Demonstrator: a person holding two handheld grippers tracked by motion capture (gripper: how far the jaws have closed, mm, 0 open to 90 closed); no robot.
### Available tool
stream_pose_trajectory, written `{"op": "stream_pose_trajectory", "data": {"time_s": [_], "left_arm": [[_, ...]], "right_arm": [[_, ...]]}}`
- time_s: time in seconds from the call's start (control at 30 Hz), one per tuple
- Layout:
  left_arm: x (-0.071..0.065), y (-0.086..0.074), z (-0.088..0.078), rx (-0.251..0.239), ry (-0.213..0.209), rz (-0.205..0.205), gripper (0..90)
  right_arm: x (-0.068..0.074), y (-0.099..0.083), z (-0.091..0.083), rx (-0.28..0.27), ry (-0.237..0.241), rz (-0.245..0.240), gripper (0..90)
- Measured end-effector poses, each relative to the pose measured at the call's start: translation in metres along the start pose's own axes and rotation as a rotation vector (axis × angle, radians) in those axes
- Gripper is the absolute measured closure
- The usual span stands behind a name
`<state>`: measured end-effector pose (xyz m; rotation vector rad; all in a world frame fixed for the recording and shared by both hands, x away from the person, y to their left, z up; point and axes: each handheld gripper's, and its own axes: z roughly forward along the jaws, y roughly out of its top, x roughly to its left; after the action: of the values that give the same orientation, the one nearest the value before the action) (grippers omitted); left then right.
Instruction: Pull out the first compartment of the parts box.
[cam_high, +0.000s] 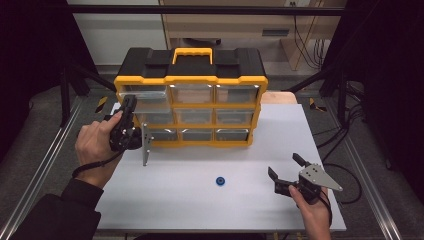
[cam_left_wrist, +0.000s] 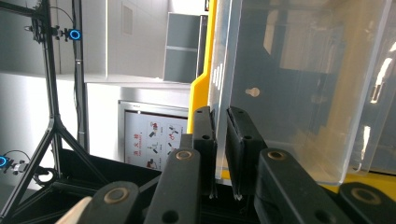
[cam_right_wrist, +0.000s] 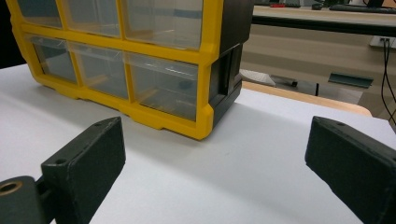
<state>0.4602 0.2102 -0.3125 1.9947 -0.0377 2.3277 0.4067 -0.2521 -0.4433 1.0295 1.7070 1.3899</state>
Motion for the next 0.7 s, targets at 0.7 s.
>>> {"op": "stream_pose_trajectory", "data": {"time_s": [0.7], "left_arm": [[-0.001, -0.001, -0.018, -0.007, 0.014, -0.008, 81.9]], "right_arm": [[0.001, 0.0, 0.0, 0.003, 0.007, -0.001, 5.1]]}}
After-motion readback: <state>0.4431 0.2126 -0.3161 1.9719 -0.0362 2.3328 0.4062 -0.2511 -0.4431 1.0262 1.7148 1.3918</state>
